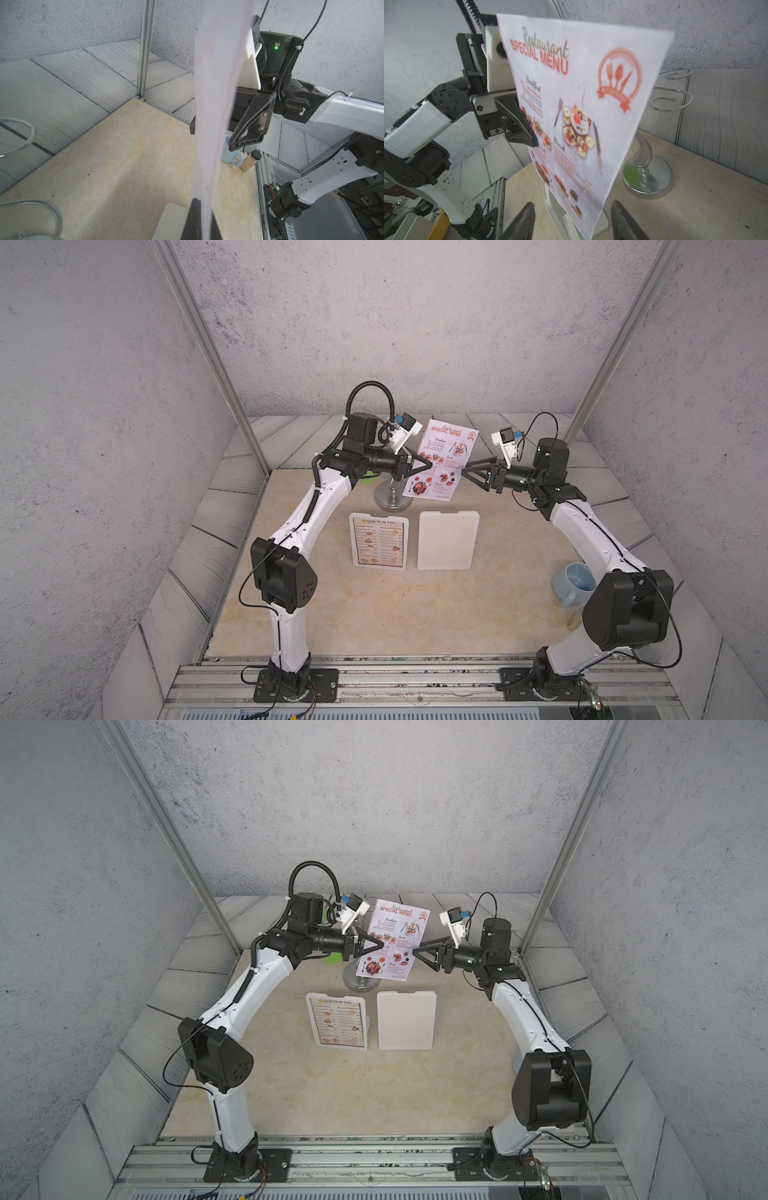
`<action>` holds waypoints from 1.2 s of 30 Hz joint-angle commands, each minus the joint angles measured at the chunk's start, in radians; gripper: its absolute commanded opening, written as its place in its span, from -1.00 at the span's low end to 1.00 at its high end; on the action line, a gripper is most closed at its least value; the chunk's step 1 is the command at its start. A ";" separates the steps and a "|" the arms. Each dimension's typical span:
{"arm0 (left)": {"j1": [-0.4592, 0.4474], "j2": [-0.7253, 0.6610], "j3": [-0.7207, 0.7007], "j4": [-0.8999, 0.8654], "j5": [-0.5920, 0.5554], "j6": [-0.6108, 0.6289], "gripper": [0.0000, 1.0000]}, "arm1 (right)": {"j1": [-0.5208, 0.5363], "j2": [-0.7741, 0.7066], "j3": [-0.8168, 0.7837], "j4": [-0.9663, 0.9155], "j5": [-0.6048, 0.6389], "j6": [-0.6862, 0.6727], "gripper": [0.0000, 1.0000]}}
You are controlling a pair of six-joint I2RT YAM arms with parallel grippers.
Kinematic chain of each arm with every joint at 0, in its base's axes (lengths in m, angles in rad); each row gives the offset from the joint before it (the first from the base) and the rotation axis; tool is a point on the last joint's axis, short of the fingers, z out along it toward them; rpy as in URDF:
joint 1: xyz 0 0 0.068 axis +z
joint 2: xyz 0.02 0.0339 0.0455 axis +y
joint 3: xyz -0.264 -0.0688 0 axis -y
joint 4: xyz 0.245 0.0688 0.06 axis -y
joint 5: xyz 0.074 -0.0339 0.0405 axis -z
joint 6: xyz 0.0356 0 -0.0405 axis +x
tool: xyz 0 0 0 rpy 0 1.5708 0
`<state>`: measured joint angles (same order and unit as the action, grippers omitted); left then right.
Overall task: Insert the menus into the narrow rack
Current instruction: Pick up the menu from the center of the board, then insert the menu into the narrow rack.
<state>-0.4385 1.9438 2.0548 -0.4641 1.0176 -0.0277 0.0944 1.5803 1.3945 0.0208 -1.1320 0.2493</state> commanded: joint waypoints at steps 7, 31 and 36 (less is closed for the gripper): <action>0.006 0.021 -0.020 0.046 0.035 -0.010 -1.00 | 0.017 0.076 0.026 0.052 -0.024 0.033 0.15; 0.006 0.038 -0.055 0.040 0.028 0.014 -1.00 | 0.039 0.020 -0.068 0.091 0.004 0.068 -0.61; 0.006 0.040 -0.062 0.040 0.032 0.014 -1.00 | 0.041 0.003 -0.079 0.067 0.011 0.057 -0.63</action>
<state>-0.4385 1.9709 2.0068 -0.4362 1.0264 -0.0265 0.1303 1.6497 1.3186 0.1001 -1.1267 0.3180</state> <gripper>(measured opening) 0.045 0.188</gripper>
